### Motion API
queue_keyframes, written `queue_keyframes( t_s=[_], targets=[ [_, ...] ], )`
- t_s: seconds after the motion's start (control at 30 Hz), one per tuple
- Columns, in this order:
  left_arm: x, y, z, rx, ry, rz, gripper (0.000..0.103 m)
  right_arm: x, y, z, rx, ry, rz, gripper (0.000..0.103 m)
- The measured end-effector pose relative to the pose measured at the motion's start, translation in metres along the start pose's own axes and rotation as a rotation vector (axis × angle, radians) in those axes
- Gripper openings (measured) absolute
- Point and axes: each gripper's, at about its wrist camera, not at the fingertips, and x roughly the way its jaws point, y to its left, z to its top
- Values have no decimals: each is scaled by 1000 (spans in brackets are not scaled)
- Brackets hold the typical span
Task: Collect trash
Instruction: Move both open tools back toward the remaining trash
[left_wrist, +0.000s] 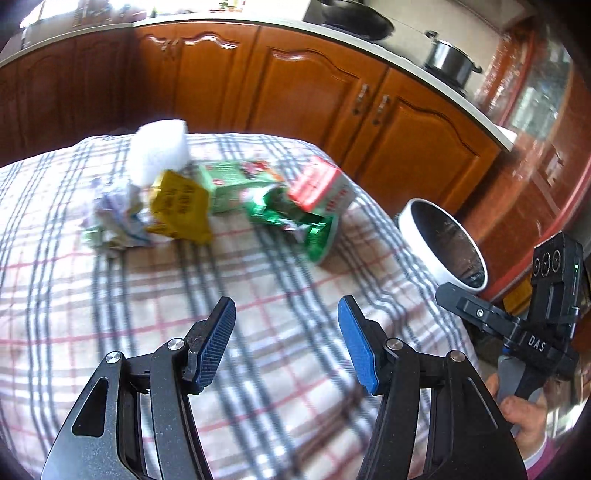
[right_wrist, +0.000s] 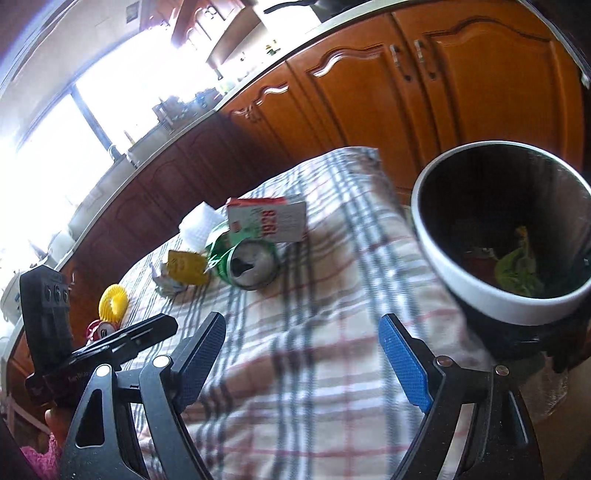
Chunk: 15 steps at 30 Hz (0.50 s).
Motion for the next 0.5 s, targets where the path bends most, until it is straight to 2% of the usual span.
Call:
queue_keyframes(
  t_s=[0.5],
  targets=[
    [-9,63,10,-109,-29,98,58,46,39,8,-66,50,48,87]
  ],
)
